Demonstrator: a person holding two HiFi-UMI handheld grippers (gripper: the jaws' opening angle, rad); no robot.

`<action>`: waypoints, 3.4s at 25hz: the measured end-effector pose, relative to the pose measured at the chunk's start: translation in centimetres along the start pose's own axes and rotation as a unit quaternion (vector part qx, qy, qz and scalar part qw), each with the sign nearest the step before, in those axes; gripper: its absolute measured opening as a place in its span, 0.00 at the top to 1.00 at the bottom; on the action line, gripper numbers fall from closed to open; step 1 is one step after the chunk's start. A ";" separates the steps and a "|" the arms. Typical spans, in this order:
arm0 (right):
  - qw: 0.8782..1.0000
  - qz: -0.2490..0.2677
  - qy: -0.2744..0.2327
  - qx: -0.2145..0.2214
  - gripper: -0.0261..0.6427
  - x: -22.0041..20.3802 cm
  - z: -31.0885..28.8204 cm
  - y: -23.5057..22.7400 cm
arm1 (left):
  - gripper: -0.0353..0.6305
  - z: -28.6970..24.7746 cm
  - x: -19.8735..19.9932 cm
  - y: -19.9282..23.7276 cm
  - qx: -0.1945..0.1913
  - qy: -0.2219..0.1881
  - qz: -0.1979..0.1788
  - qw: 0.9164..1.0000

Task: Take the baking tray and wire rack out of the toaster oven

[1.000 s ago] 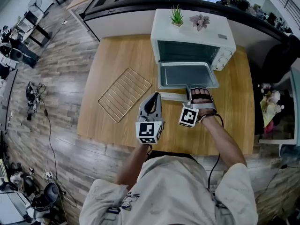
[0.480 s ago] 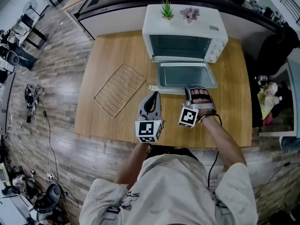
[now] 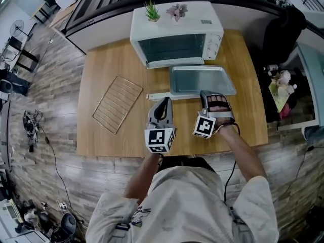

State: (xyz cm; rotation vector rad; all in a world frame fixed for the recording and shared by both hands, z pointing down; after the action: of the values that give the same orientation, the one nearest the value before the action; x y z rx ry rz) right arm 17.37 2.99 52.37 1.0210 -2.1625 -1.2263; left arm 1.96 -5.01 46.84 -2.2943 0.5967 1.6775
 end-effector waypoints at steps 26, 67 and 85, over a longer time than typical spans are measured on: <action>0.976 -0.086 0.194 0.040 0.86 -15.6 0.1 2.3 | 0.92 -7.4 0.6 -10.1 -0.169 0.021 -0.038 0.985; 0.956 -0.115 0.205 0.177 0.86 -16.1 -3.6 9.6 | 0.92 -8.6 -2.3 -10.4 -0.173 0.083 -0.035 0.981; 0.943 -0.099 0.221 0.229 0.80 -16.1 -4.4 9.2 | 0.92 -7.9 -1.9 -9.2 -0.161 0.071 -0.032 0.984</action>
State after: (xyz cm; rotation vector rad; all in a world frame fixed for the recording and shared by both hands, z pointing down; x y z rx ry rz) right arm 26.93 16.30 62.18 1.5646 -2.0466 -0.4880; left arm 12.38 0.21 50.71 -2.6431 0.2908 1.6953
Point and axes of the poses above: the fingertips, and each gripper's own axes: z backward along the fingers, y to its left, x out of its top, the point moved 9 cm from there along z, backward along the fingers, and after that the axes turned 13 degrees about y, right-handed, at the moved point
